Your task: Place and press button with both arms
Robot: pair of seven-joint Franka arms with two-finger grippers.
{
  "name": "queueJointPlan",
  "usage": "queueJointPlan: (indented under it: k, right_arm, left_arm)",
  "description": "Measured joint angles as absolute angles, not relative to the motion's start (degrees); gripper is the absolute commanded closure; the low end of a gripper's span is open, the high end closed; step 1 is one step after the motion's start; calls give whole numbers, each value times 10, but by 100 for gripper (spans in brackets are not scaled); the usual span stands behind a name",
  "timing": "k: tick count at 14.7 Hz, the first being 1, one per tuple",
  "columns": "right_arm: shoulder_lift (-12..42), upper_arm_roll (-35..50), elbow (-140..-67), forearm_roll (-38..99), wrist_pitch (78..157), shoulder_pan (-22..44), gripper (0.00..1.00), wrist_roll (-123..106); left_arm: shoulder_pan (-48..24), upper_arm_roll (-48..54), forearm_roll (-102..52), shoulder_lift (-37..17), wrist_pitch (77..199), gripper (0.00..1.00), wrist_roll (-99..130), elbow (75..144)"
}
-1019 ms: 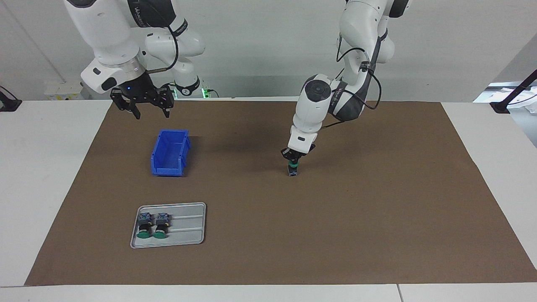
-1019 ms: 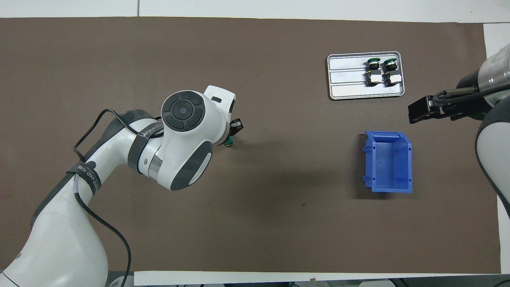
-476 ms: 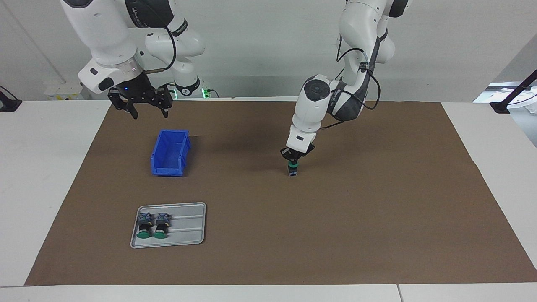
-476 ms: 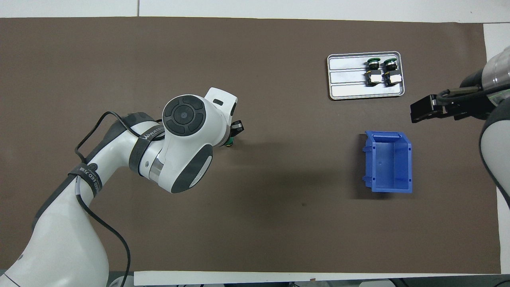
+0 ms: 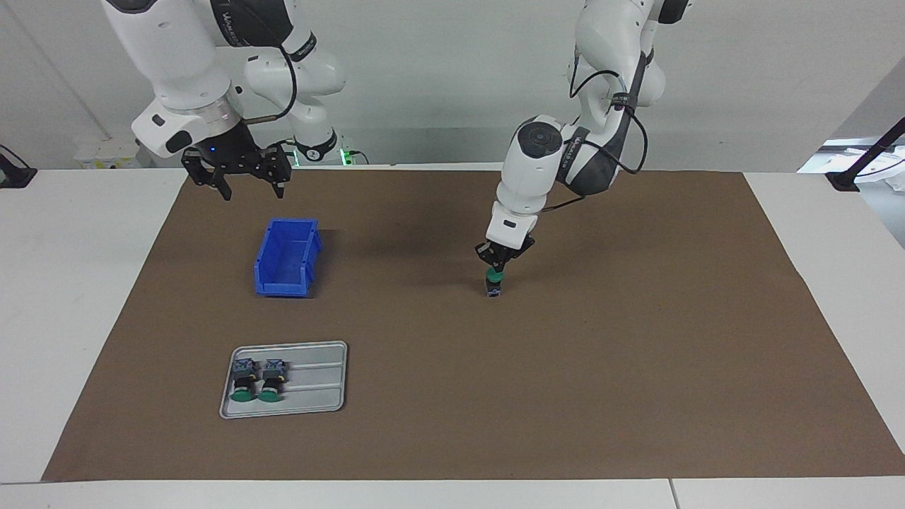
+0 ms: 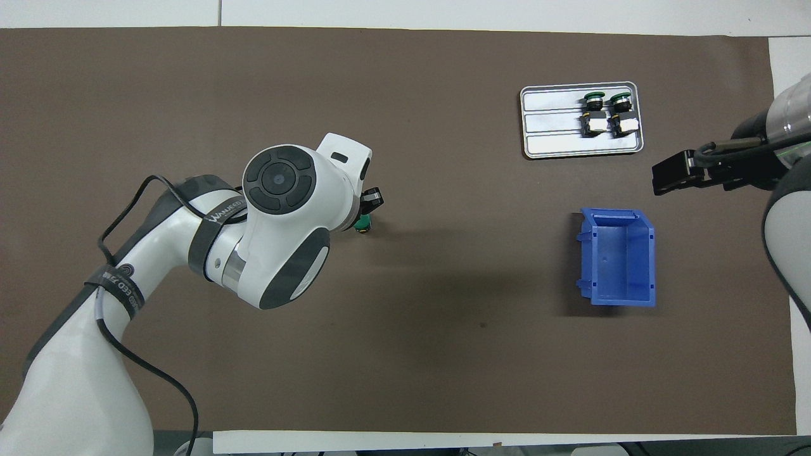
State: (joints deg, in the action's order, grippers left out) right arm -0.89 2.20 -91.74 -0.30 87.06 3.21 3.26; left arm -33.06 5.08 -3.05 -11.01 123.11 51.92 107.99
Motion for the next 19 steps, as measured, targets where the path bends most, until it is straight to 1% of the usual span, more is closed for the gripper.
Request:
queueJointPlan:
  k: [1, 2, 3, 4, 5, 6, 7, 10, 13, 14, 17, 19]
  right_arm:
    - [-9, 22, -917, -3, 874, 32, 2, 32]
    - [-9, 23, -917, -3, 881, 34, 2, 31]
    - [-9, 24, -917, -2, 887, 34, 2, 30]
    - [-9, 26, -917, 0, 889, 35, 2, 30]
    - [-9, 29, -917, 7, 890, 39, 2, 30]
    - [-8, 32, -918, 16, 891, 53, 2, 37]
    - [-5, 35, -918, 20, 898, 75, 2, 63]
    - [20, 43, -921, 20, 947, 163, 2, 161]
    - [66, 46, -916, 19, 1011, 248, 2, 290]
    - [91, 46, -903, 18, 1025, 278, 2, 336]
    - [193, 46, -817, -18, 1052, 359, 2, 428]
    - [239, 46, -793, -45, 1093, 375, 1, 440]
  left_arm:
    - [-322, 50, -31, -104, 1210, 65, 515, 1069]
    - [-311, 48, -31, -97, 1193, 55, 512, 1062]
    - [-297, 47, -31, -91, 1181, 43, 505, 1058]
    - [-281, 46, -31, -87, 1171, 26, 493, 1058]
    - [-265, 46, -31, -83, 1162, 12, 478, 1058]
    - [-247, 45, -31, -79, 1150, 4, 457, 1057]
    - [-228, 44, -31, -74, 1138, 0, 432, 1057]
    - [-164, 42, -31, -50, 1089, 0, 342, 1056]
    - [-96, 40, -31, -24, 1046, 0, 238, 1056]
    - [-75, 39, -30, -15, 1032, 0, 204, 1056]
    - [-21, 38, -31, 8, 988, 1, 131, 1056]
    - [-4, 37, -27, 18, 963, 0, 113, 1055]
